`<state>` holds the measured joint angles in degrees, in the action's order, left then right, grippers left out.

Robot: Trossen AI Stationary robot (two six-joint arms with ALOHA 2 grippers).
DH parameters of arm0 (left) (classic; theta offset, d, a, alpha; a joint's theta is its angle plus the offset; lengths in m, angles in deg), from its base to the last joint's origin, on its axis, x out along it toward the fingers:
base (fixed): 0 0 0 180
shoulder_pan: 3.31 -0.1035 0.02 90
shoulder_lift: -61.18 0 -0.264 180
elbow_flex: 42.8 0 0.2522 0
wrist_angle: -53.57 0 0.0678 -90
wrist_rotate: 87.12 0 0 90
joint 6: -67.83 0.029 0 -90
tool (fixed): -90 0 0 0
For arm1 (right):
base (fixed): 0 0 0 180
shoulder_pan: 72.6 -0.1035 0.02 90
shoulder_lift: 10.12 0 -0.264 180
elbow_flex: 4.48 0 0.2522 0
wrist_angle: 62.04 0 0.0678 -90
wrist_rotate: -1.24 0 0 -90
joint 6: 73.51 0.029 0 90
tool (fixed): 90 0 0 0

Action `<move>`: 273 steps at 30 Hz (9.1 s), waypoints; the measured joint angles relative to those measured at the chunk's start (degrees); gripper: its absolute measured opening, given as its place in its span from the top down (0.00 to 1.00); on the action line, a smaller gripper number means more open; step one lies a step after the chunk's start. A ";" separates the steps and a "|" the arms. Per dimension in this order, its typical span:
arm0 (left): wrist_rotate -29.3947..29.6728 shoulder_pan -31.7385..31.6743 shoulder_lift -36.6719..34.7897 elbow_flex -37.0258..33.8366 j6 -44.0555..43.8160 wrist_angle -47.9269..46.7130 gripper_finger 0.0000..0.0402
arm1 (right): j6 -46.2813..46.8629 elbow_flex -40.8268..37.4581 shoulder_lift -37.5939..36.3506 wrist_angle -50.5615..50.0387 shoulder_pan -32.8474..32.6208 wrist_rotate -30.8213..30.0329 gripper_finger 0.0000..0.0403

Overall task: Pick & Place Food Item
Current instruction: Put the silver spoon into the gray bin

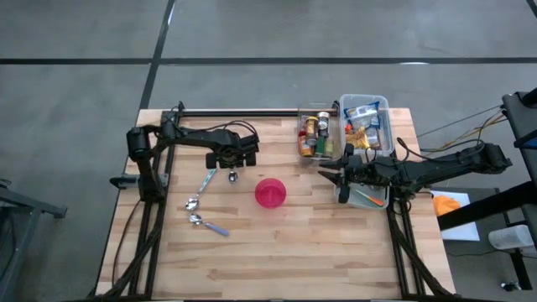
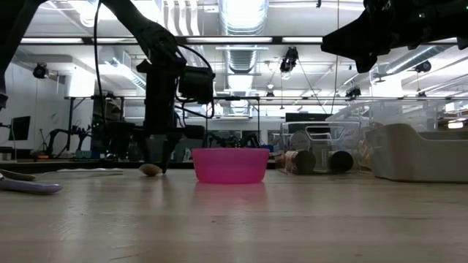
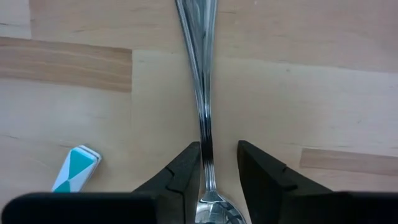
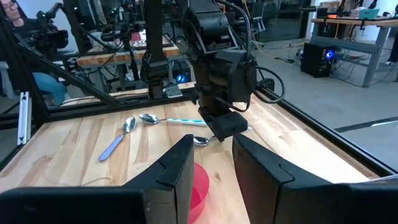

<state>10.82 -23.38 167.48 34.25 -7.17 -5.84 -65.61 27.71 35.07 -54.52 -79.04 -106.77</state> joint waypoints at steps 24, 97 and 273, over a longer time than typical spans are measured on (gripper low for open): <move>0.02 0.00 -0.07 0.00 1.50 0.43 0.99 | 0.00 0.00 0.00 0.00 -0.01 0.01 0.73; -8.45 23.68 -3.22 0.50 -0.45 48.75 1.00 | 0.00 0.00 0.00 0.00 -0.01 0.02 0.73; 4.50 21.22 -2.64 22.60 62.80 21.77 0.64 | 0.00 0.00 1.03 -1.38 -0.04 0.01 0.73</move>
<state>15.32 -2.16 164.84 56.85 55.63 15.93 -65.61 27.71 36.09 -55.90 -79.08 -106.76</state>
